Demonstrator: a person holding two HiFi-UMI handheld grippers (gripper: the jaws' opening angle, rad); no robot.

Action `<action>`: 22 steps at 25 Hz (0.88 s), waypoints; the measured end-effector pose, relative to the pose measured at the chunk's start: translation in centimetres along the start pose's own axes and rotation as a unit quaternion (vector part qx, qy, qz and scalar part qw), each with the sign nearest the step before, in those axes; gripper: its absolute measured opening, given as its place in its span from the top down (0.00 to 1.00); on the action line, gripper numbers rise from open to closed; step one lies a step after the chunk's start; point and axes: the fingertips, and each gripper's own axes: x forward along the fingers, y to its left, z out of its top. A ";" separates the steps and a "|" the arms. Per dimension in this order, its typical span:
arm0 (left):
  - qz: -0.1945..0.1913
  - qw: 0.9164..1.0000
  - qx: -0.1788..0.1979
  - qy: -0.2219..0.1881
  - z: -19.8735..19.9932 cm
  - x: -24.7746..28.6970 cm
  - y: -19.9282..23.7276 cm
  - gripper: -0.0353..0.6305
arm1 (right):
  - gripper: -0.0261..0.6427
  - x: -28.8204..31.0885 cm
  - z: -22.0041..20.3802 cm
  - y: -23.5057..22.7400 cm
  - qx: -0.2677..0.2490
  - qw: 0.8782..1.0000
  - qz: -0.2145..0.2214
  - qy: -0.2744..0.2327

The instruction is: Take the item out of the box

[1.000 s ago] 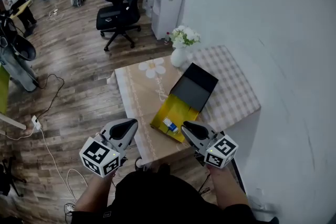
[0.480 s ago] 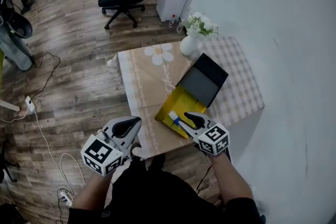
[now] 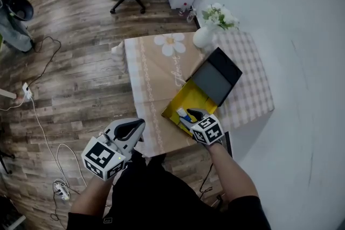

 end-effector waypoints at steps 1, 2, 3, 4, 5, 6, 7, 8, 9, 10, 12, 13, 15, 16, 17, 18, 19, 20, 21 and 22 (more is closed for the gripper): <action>0.001 1.000 -0.002 0.000 -0.2 0.0 0.1 0.92 | 0.71 0.5 -0.3 -0.3 0.005 1.000 -0.003 0.010; 0.003 1.000 -0.004 0.000 -0.4 -0.1 0.2 0.93 | 0.71 1.1 -0.7 -0.6 0.009 1.000 -0.005 0.020; 0.004 1.000 -0.006 0.001 -0.6 -0.2 0.3 0.93 | 0.71 1.6 -1.0 -0.9 0.012 0.999 -0.005 0.030; 0.006 1.000 -0.007 0.001 -0.7 -0.2 0.4 0.92 | 0.71 2.1 -1.2 -1.1 0.014 0.999 -0.005 0.040; 0.007 1.000 -0.008 0.001 -0.9 -0.3 0.5 0.93 | 0.71 2.6 -1.5 -1.3 0.015 0.999 -0.005 0.050; 0.008 1.000 -0.010 0.002 -0.9 -0.4 0.5 0.93 | 0.71 3.0 -1.7 -1.5 0.015 0.998 -0.006 0.060; 0.009 1.000 -0.012 0.002 -1.0 -0.5 0.6 0.93 | 0.71 3.4 -2.0 -1.6 0.016 0.998 -0.007 0.068; 0.010 1.000 -0.013 0.002 -1.1 -0.6 0.6 0.93 | 0.71 3.7 -2.2 -1.8 0.016 0.997 -0.010 0.076; 0.011 1.000 -0.014 0.002 -1.2 -0.7 0.6 0.93 | 0.71 4.0 -2.4 -2.0 0.016 0.996 -0.012 0.083; 0.012 1.000 -0.015 0.002 -1.2 -0.8 0.5 0.93 | 0.71 4.2 -2.6 -2.1 0.016 0.996 -0.014 0.088; 0.014 1.000 -0.012 0.003 -1.2 -0.9 0.6 0.93 | 0.71 4.6 -2.8 -2.3 0.016 0.995 -0.015 0.095; 0.016 1.000 -0.010 0.003 -1.1 -1.0 0.6 0.93 | 0.71 4.8 -2.8 -2.3 0.016 0.995 -0.015 0.098; 0.020 1.000 -0.003 -0.001 -0.5 -1.2 0.7 0.93 | 0.73 4.9 -2.8 -2.3 0.014 0.995 -0.014 0.101; 0.022 1.000 0.001 -0.005 -0.1 -1.3 0.7 0.93 | 0.74 4.7 -2.7 -2.3 0.013 0.995 -0.015 0.099; 0.024 1.000 0.004 -0.009 0.4 -1.4 0.6 0.93 | 0.74 4.5 -2.4 -2.3 0.013 0.995 -0.015 0.096; 0.026 1.000 0.008 -0.014 1.0 -1.5 0.5 0.93 | 0.74 4.1 -2.1 -2.2 0.012 0.996 -0.016 0.091; 0.027 0.999 0.012 -0.018 1.5 -1.7 0.4 0.93 | 0.74 3.7 -1.8 -2.1 0.012 0.996 -0.015 0.085; 0.028 0.999 0.016 -0.020 1.9 -1.8 0.2 0.93 | 0.74 3.3 -1.4 -2.0 0.011 0.997 -0.014 0.079; 0.028 0.999 0.019 -0.023 2.3 -1.9 0.0 0.92 | 0.75 2.9 -1.1 -1.9 0.011 0.997 -0.013 0.072; 0.027 0.999 0.021 -0.025 2.7 -1.9 -0.2 0.92 | 0.75 2.4 -0.7 -1.9 0.012 0.998 -0.013 0.064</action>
